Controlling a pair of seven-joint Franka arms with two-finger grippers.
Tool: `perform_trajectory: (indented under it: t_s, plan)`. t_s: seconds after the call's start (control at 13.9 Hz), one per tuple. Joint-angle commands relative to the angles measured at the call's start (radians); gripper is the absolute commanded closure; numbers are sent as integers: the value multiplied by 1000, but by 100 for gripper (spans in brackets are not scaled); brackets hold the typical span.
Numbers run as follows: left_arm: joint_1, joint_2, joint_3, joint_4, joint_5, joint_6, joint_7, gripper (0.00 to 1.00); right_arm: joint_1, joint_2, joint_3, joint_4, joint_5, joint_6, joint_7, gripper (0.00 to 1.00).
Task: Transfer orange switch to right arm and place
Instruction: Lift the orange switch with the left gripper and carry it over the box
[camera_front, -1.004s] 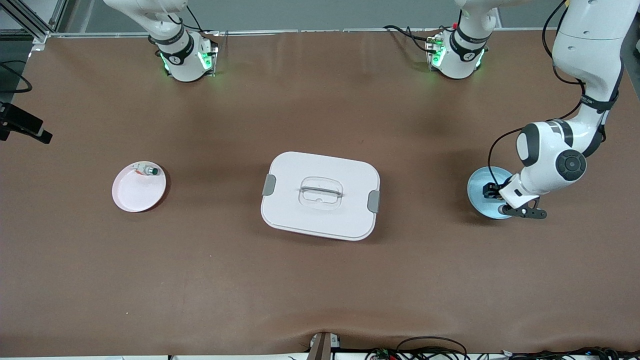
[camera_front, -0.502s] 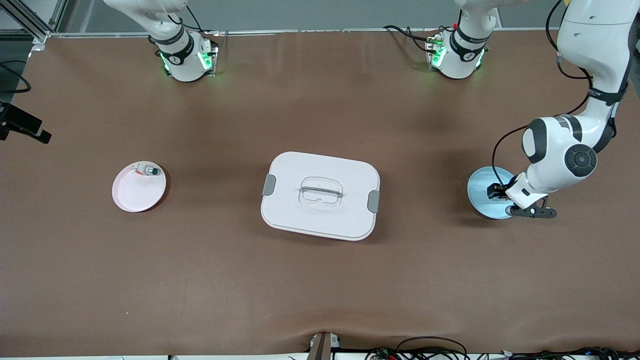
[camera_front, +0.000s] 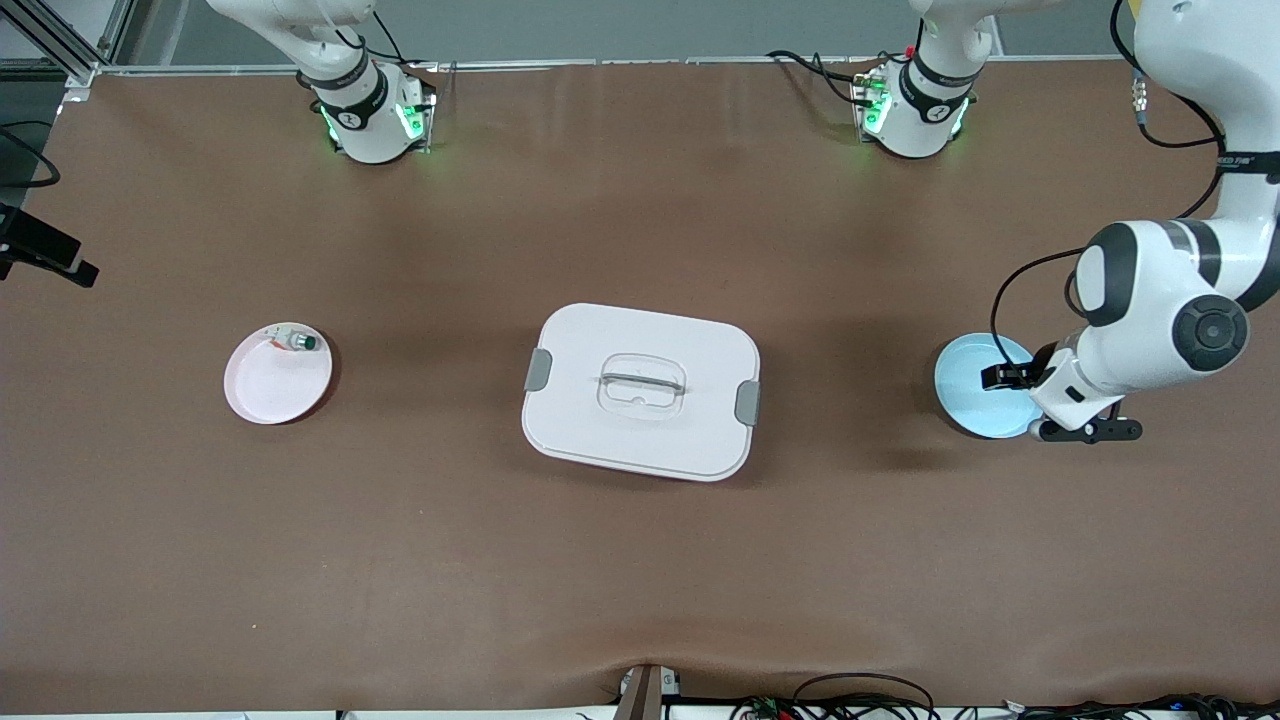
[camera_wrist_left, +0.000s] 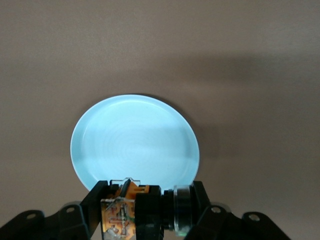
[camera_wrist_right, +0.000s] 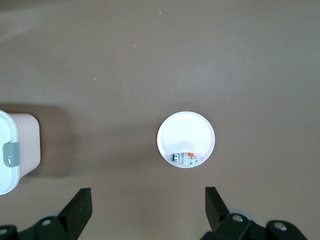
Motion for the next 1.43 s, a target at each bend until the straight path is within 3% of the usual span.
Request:
perform_trajectory:
  t_s: [0.0,0.43,1.08,1.36]
  plan:
    - [4,-10,-7,105,-50,-141,-9,82,-2,-27,4,-27,-15,3,8,0]
    - [2,-54,-30,216,-176,-306,-81,82,-4,-25,4,-24,-15,3,8,0]
    - [-10,-59,-226,327,-271,-304,-441,82,-8,-13,2,-13,-24,17,8,0]
    - [-57,-57,-257,334,-279,-294,-565,82,-36,-18,2,-9,-6,8,-3,0]
